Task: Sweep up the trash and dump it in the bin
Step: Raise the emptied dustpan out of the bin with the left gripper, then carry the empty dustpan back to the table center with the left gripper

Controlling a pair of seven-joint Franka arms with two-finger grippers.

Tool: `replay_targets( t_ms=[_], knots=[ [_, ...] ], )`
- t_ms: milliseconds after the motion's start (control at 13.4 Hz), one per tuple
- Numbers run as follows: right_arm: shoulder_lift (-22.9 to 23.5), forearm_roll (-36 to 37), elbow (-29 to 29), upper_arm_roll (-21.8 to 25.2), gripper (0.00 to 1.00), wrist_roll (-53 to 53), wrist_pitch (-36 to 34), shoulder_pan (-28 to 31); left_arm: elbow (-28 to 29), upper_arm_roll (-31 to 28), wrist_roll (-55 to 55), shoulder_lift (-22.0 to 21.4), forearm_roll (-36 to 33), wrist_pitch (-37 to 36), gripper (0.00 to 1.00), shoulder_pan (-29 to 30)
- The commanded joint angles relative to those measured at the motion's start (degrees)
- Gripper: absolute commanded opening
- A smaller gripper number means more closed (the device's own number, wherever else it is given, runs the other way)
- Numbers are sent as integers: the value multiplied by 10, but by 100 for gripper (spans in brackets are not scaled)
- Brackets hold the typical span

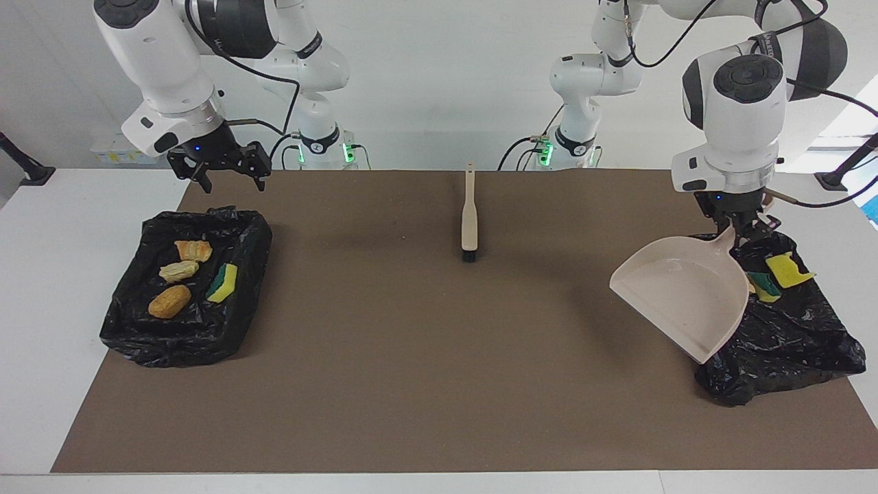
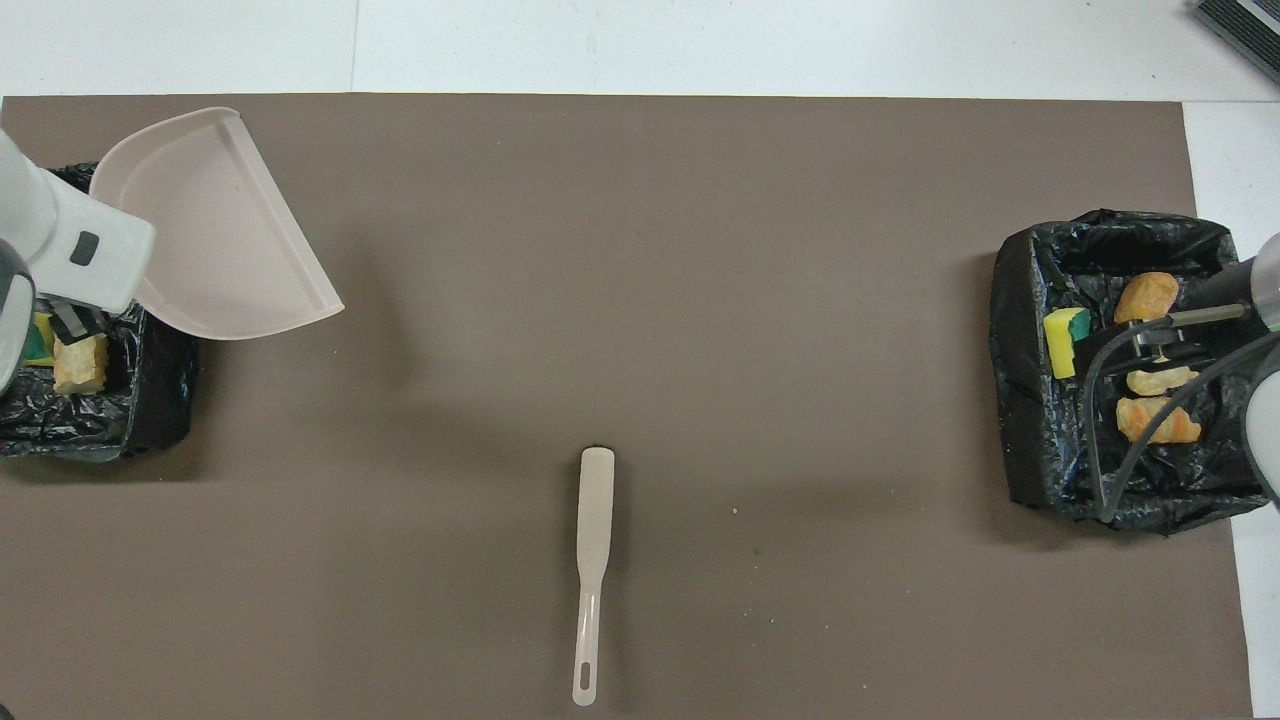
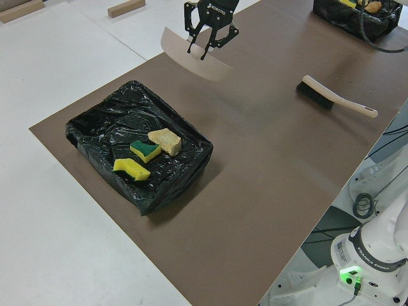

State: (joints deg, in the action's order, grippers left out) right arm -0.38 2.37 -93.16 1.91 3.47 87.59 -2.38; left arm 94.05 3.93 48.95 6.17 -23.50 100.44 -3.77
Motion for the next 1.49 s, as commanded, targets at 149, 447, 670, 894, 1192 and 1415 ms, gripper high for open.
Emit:
replay_targets(
  t_ms=[149, 447, 670, 894, 1192, 1415],
  knots=[
    [-12, -11, -12, -4, 100, -9, -3, 5, 24, -7, -185, 43, 65, 82, 0, -30],
    [-12, -11, -13, -4, 100, -9, -2, 5, 21, -7, -297, 78, 170, 145, 0, -49],
    [-12, -11, -12, -4, 100, -9, -3, 5, 24, -6, -465, 89, 185, 161, 0, -93],
    [-12, -11, -12, -4, 100, -9, -3, 5, 21, -6, -545, 103, 187, 165, 0, -149],
    [-12, -11, -12, -4, 100, -9, -3, 5, 15, -6, -641, 127, 220, 206, 0, -195],
    [-12, -11, -12, -4, 100, -9, -3, 5, 17, -5, -700, 130, 252, 253, 0, -208]
  ],
)
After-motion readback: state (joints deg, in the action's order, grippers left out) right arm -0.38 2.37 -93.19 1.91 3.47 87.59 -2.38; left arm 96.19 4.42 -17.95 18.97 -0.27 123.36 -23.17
